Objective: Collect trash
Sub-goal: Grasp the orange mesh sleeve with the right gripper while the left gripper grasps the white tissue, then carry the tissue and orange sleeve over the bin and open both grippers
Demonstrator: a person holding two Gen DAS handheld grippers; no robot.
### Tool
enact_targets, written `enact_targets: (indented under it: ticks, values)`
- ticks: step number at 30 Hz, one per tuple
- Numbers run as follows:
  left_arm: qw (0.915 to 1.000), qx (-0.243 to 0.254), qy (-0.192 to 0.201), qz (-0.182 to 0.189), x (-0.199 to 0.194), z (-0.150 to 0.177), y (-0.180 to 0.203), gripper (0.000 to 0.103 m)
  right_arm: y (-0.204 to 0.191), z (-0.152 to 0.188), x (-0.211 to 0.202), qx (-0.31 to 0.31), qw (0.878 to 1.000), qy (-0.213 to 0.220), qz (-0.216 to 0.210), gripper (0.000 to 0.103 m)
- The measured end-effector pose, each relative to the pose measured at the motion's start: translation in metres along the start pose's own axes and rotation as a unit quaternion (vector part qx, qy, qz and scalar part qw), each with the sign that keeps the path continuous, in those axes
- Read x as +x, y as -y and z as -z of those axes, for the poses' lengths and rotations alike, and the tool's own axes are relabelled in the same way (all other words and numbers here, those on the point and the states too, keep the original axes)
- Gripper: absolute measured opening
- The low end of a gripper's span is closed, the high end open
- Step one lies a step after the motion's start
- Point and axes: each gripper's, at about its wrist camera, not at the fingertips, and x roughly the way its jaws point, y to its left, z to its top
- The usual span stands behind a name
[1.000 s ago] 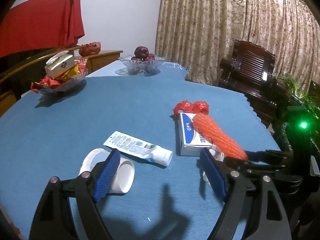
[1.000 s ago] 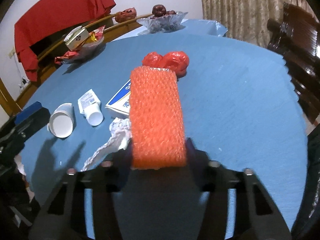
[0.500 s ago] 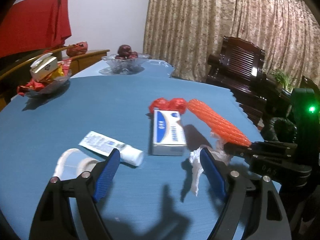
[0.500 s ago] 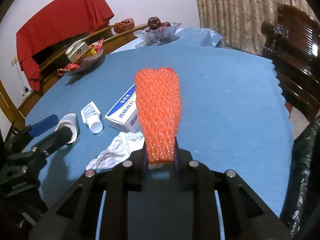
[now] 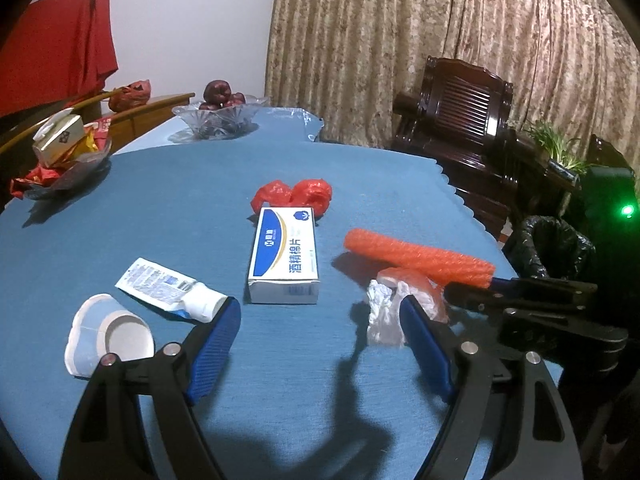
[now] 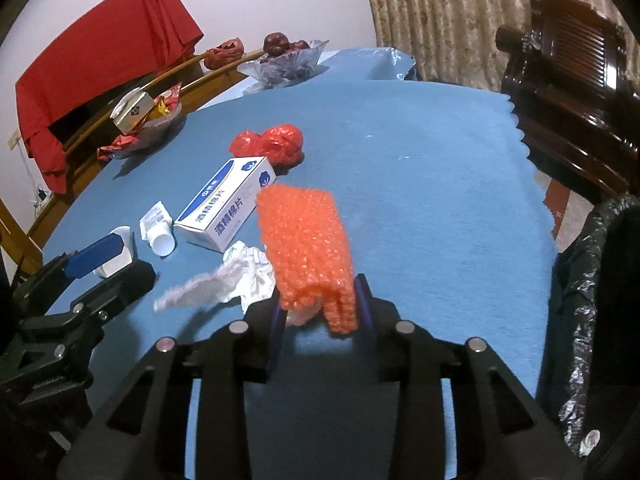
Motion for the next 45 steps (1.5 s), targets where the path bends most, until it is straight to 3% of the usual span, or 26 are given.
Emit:
enact_targets:
  ticks: [2, 3, 14, 21, 27, 30, 32, 35, 38, 45]
  values:
    - [1.0000, 0.000, -0.001, 0.000, 0.000, 0.000, 0.000, 0.080, 0.002, 0.000, -0.003, -0.002, 1.000, 0.002, -0.003, 0.012]
    - [1.0000, 0.000, -0.001, 0.001, 0.000, 0.000, 0.000, 0.080, 0.002, 0.000, -0.004, -0.004, 1.000, 0.001, 0.002, 0.011]
    - [0.9997, 0.008, -0.005, 0.022, 0.005, 0.000, 0.018, 0.080, 0.022, 0.006, -0.029, 0.029, 0.998, 0.040, 0.041, 0.010]
    - [0.9988, 0.017, -0.015, 0.044, 0.024, -0.004, 0.045, 0.080, 0.040, 0.017, -0.028, 0.047, 0.997, 0.027, 0.062, 0.010]
    - [0.9984, 0.022, -0.029, 0.043, 0.047, -0.007, 0.062, 0.080, 0.047, 0.018, -0.032, 0.048, 0.996, 0.027, 0.064, 0.010]
    - [0.9977, 0.020, -0.047, 0.045, 0.059, -0.006, 0.063, 0.062, 0.051, 0.020, -0.034, 0.049, 0.996, 0.026, 0.063, 0.010]
    - [0.9965, 0.014, -0.065, 0.050, 0.067, -0.005, 0.062, 0.042, 0.051, 0.020, -0.035, 0.050, 0.996, 0.026, 0.063, 0.010]
    - [0.9954, 0.003, -0.073, 0.062, 0.069, -0.005, 0.060, 0.020, 0.050, 0.020, -0.035, 0.052, 0.997, 0.024, 0.059, 0.010]
    - [0.9959, 0.010, -0.066, 0.061, 0.064, -0.006, 0.062, 0.011, 0.047, 0.018, -0.036, 0.050, 0.997, 0.025, 0.055, 0.010]
    - [0.9974, 0.012, -0.035, 0.061, 0.036, -0.018, 0.061, 0.011, 0.036, 0.013, -0.049, 0.039, 0.997, 0.038, 0.050, 0.010]
